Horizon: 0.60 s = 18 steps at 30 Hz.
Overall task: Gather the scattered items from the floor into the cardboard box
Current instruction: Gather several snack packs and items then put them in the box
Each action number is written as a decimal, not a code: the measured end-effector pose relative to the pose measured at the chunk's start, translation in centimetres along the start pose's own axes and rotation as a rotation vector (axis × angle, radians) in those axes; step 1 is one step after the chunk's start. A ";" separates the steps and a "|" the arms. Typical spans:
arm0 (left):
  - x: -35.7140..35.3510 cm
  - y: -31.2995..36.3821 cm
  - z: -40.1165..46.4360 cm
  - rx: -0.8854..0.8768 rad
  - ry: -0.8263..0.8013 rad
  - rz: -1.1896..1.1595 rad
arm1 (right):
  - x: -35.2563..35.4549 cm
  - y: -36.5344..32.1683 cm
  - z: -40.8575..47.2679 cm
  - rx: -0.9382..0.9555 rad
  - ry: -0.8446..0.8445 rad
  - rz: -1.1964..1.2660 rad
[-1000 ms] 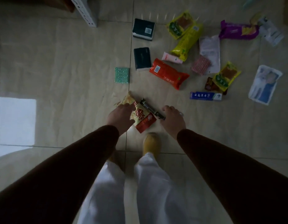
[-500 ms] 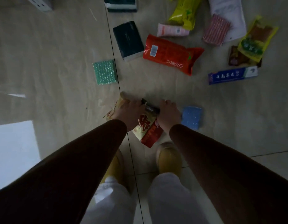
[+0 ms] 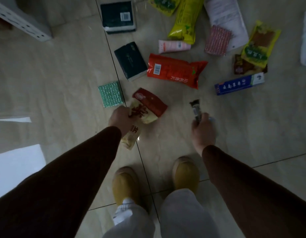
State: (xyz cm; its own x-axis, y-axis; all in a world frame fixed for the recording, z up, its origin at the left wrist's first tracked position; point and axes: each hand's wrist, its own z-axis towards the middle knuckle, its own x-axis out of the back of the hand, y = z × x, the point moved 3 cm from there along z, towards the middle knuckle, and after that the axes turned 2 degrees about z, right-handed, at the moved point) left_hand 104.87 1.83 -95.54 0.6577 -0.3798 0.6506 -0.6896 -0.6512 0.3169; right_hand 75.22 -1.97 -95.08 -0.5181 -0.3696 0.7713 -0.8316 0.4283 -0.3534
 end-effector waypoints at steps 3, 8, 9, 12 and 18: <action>2.6 -0.5 2.2 0.085 0.121 -0.107 | -0.4 2.8 1.0 -0.207 0.025 -0.029; 3.7 -2.0 5.3 0.227 0.208 -0.143 | -3.7 4.8 1.8 -0.373 0.025 -0.016; 3.5 -2.4 5.8 0.233 0.213 -0.153 | -4.2 5.1 2.0 -0.372 0.037 -0.019; 2.7 -3.1 6.4 0.245 0.220 -0.196 | -4.5 4.9 2.3 -0.380 0.023 0.007; 3.3 -2.5 5.7 0.287 0.249 -0.170 | -1.0 -3.6 2.9 0.263 -0.074 -0.266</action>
State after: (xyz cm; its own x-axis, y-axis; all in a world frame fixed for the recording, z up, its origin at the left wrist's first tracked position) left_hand 110.51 -1.56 -98.07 0.6371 -0.1040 0.7637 -0.4420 -0.8610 0.2515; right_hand 78.12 -5.59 -96.11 -0.2822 -0.5018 0.8177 -0.9570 0.0871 -0.2769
